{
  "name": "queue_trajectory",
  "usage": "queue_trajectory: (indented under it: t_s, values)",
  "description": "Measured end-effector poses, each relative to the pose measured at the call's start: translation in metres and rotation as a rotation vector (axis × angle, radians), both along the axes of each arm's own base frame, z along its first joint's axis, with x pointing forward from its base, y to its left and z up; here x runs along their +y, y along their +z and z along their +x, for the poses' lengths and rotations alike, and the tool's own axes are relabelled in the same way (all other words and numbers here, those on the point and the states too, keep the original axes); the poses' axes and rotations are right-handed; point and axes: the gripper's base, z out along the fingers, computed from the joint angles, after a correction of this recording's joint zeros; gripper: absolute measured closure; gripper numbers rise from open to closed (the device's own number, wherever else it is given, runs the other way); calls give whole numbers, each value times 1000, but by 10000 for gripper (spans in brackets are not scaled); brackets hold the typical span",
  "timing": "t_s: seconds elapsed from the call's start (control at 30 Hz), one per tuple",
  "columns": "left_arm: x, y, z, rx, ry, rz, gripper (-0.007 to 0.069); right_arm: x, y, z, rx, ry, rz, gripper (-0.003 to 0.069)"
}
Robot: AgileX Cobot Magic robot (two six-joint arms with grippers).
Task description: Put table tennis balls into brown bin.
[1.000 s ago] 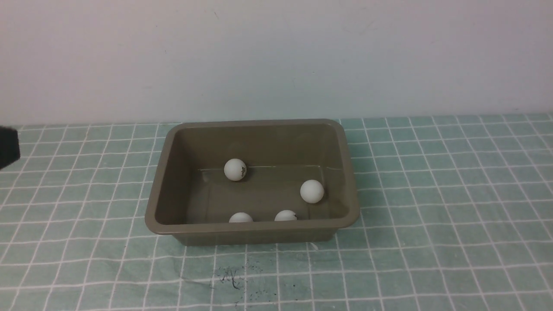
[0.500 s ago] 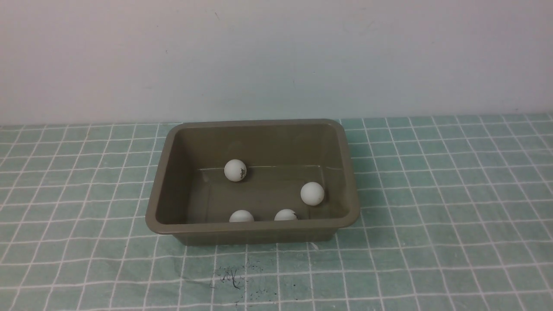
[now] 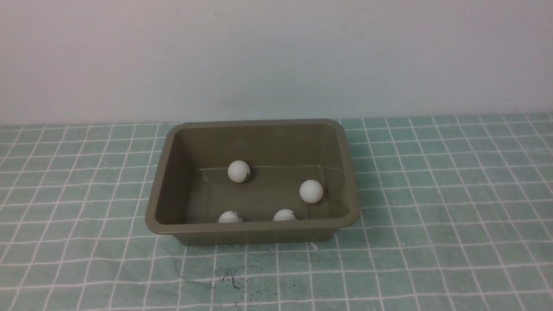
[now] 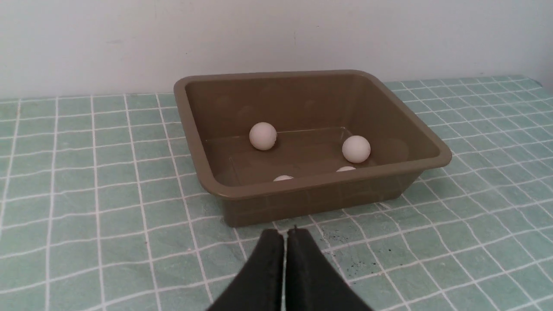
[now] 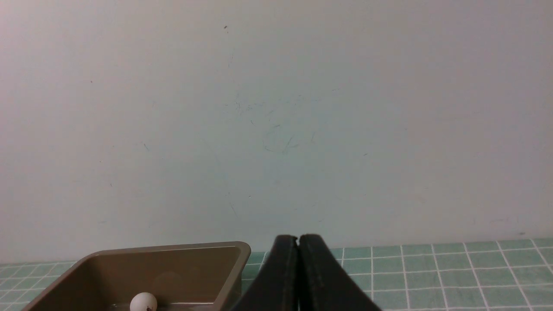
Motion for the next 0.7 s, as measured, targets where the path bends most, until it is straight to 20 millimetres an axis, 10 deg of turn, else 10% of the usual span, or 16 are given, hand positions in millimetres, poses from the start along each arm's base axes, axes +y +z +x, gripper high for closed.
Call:
queue_trajectory:
  t_s: [0.2, 0.47, 0.7]
  values:
    - [3, -14, 19, -176, 99, -3, 629, 0, 0, 0, 1, 0, 0, 673]
    - [11, -105, 48, -60, 287, 135, 629, 0, 0, 0, 3, -2, -1, 673]
    - [10, -118, 47, 12, 277, 152, 629, 0, 0, 0, 3, -2, -1, 673]
